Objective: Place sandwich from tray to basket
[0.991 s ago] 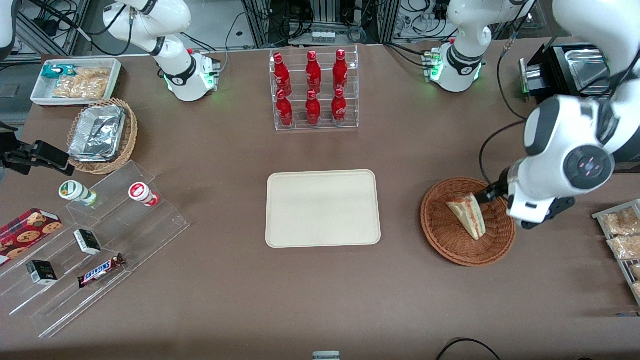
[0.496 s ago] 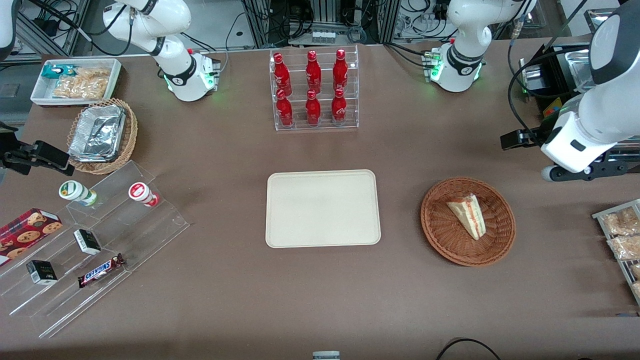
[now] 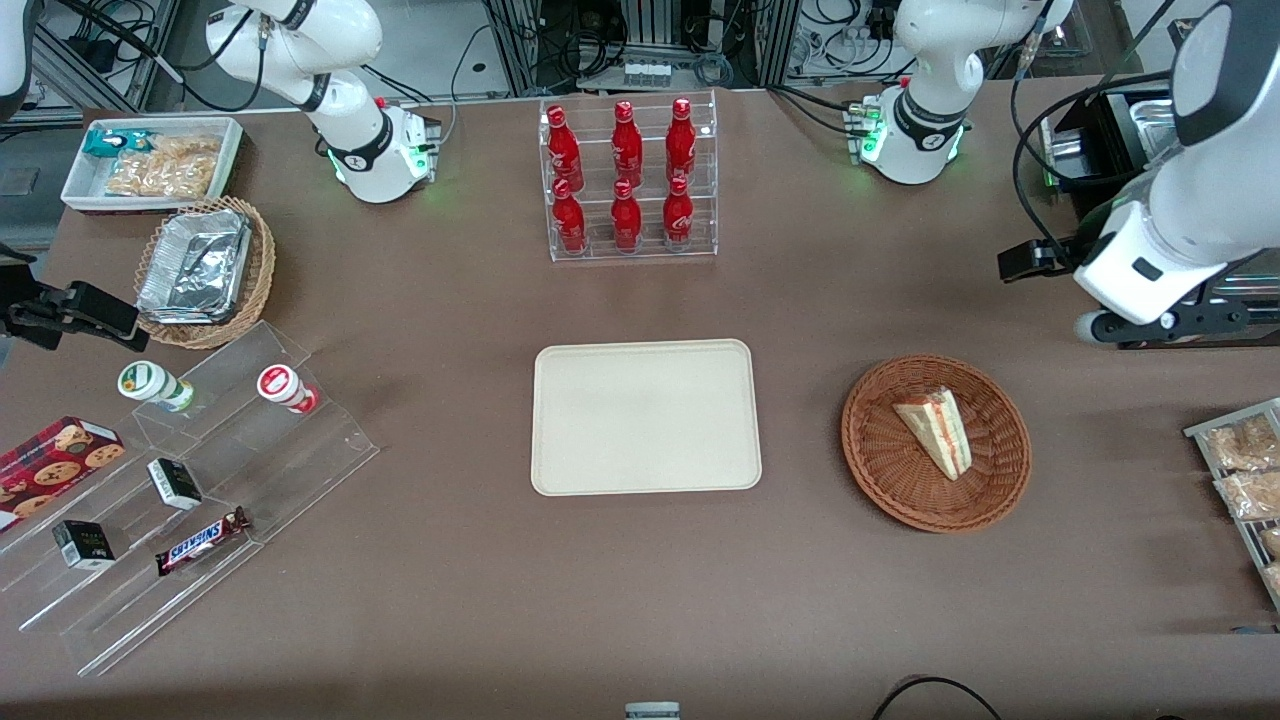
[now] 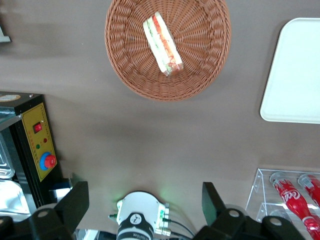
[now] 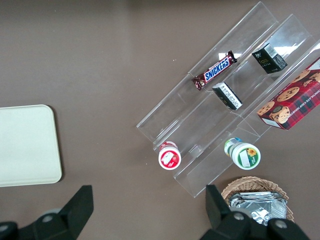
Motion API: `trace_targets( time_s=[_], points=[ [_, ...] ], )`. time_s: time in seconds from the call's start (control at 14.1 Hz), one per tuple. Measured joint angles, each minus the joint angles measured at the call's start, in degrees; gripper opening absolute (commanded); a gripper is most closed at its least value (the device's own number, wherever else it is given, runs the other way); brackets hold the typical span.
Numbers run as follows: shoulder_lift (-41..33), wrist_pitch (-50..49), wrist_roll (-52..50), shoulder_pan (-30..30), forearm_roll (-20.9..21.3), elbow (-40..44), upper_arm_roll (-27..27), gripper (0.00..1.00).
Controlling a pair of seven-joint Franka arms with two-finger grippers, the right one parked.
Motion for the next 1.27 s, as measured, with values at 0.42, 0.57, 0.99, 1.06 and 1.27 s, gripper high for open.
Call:
trace_targets(
  time_s=[0.42,0.57,0.99,1.06,1.27],
  points=[
    [-4.76,3.45,-0.11,0.01,-0.05,-4.12,-0.03,1.00],
    [-4.27,3.91,-0.11,0.07,-0.05,-3.89,0.18,1.00],
    [-4.14,3.97,-0.11,0.13,-0.07,-3.61,0.32,1.00],
    [-4.14,3.97,-0.11,0.13,-0.07,-3.61,0.33,1.00],
    [-4.14,3.97,-0.11,0.13,-0.07,-3.61,0.33,1.00]
  ],
)
